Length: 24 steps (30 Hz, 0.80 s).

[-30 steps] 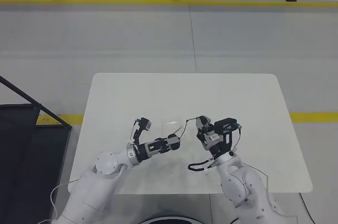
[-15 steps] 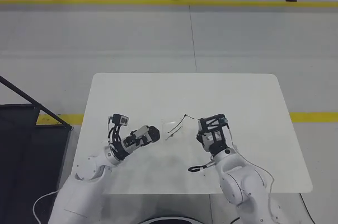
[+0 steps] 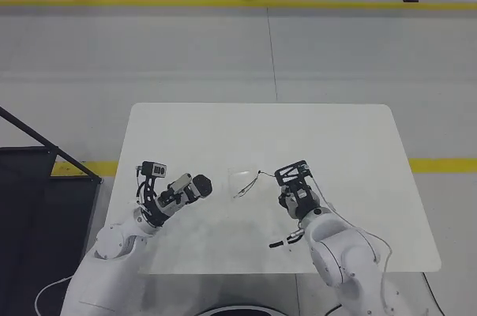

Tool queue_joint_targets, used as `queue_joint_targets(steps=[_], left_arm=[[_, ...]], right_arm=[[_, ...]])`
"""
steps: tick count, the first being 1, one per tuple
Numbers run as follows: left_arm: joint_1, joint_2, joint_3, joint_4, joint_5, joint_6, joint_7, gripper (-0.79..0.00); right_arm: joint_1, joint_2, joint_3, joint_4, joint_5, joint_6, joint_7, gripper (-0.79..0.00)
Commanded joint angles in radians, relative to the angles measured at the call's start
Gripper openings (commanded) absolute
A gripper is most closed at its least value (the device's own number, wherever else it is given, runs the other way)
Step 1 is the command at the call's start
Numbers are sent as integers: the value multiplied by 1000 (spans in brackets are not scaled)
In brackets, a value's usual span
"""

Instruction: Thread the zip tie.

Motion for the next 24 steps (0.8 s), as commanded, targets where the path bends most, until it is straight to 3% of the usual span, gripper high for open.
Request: queue_joint_targets(steps=[1,5,14,17,24], left_arm=[[0,0,0,0,0,0,0,0],[0,0,0,0,0,0,0,0],[0,0,0,0,0,0,0,0],[7,0,-10,-15,20,0,42,0],[37,3,-52,-35,58,-40,124,0]], right_arm=[[-3,0,-10,2,-4,-29,11,-785],[71,-18,-45,14,36,46,167,-785],[395,-68,-92,219,283,185,647,-785],[471,-85,-115,329,301,178,667,-785],[477,-87,-116,335,301,180,664,-785]])
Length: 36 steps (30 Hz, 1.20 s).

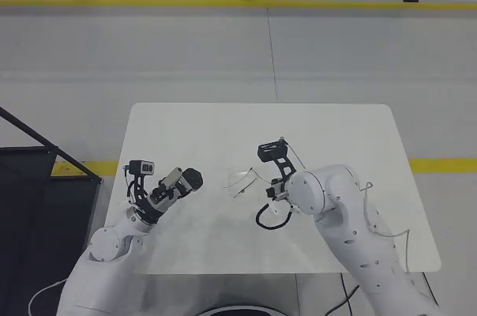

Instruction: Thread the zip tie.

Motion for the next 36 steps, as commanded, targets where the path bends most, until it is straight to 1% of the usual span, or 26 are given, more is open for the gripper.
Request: queue_joint_targets(steps=[1,4,6,9,12,17,21,26,27,28,29,33,36], left_arm=[[8,1,-10,-4,-5,1,7,0],[14,2,-16,-9,-2,3,8,0],[16,3,-16,-10,1,2,11,0],[21,2,-13,-12,13,-5,18,0],[22,2,-8,-9,22,-9,24,0],[19,1,-4,-4,24,-10,26,0],[17,1,-2,2,22,-11,25,0],[15,2,-2,10,18,-16,23,0],[14,2,-2,11,18,-17,22,0],[14,2,-2,12,16,-16,21,0],[14,2,-2,12,15,-16,20,0],[14,2,-2,13,14,-16,19,0],[13,3,-2,14,15,-18,19,0]], right_arm=[[0,0,0,0,0,0,0,-785],[-14,0,-13,13,-8,-18,-26,-785],[-2,-6,-26,34,-3,3,-7,-785],[34,-20,-27,102,66,1,-1,-785],[85,-33,-37,191,142,-20,20,-785],[191,-46,-105,355,247,-19,20,-785],[272,-61,-157,477,289,-19,20,-785],[340,-80,-208,574,331,-19,20,-785],[351,-83,-217,588,336,-19,20,-739],[360,-86,-225,600,341,-19,20,-674],[368,-89,-233,611,346,-19,20,-646],[392,-97,-254,642,364,-16,17,-573],[401,-99,-265,653,375,-11,11,-563]])
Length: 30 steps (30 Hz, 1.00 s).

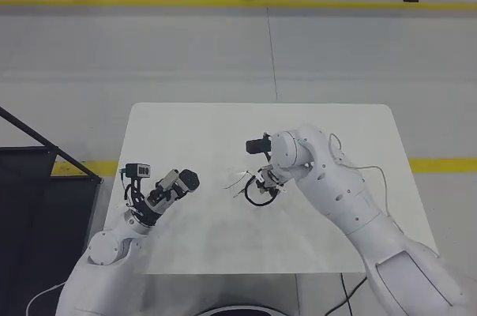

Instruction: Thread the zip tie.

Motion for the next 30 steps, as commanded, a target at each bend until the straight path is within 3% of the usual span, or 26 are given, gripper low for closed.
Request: queue_joint_targets(steps=[1,12,23,30], left_arm=[[-1,0,1,0,1,-1,1,0],[-4,0,5,1,5,0,4,0],[-7,1,9,2,9,4,4,0],[-9,1,10,6,7,1,3,0]], right_arm=[[4,0,-6,4,6,4,-4,-563],[-1,17,-30,-49,10,-3,3,-529],[-30,45,-21,-118,0,5,-5,-188],[-54,62,-21,-201,-14,-3,3,-160]])
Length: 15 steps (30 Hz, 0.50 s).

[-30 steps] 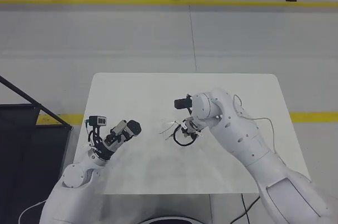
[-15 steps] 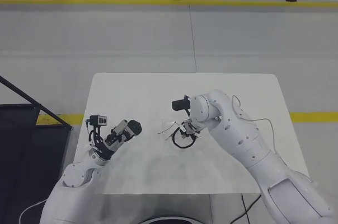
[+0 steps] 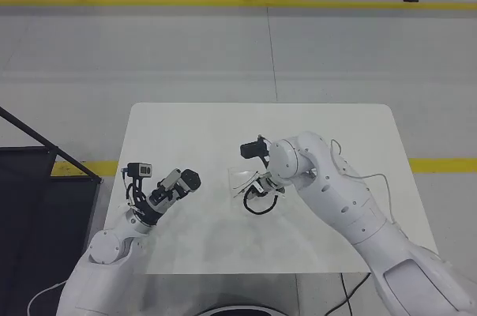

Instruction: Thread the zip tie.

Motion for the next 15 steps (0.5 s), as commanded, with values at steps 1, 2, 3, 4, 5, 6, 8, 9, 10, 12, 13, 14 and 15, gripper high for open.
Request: queue_joint_targets(steps=[1,2,3,4,5,6,8,9,10,12,13,14,15], left_arm=[[-1,0,0,1,0,0,0,0],[-1,0,0,1,-1,0,-1,0],[-1,0,0,2,-1,-1,-1,0],[-1,0,0,2,-1,-1,-1,0],[-1,0,0,3,-1,-1,-1,0],[-1,1,0,3,-2,-1,-2,0],[-1,1,-1,4,-4,0,-4,0],[-1,1,-2,4,-5,0,-5,0],[-1,1,-2,5,-5,0,-5,0],[-1,1,-2,6,-6,-1,-6,0],[-1,1,-1,7,-7,0,-7,0],[-2,1,-1,7,-8,1,-7,0],[-2,2,-1,7,-8,1,-7,0]], right_arm=[[-7,4,2,-16,-5,3,-3,-157],[-9,6,3,-22,-6,3,-3,-157],[-12,8,4,-27,-7,4,-4,-157],[-13,10,6,-31,-7,6,-5,-163],[-15,11,7,-35,-6,6,-6,-163],[-16,13,10,-38,-5,9,-9,-163],[-20,16,19,-46,-7,24,-24,-166],[-25,19,25,-50,-12,38,-38,-166],[-31,21,32,-55,-21,57,-57,-163],[-46,27,43,-75,-35,79,-78,-157],[-53,31,52,-85,-41,84,-84,-157],[-61,36,61,-96,-46,84,-84,-157],[-68,40,69,-108,-54,81,-81,-154]])
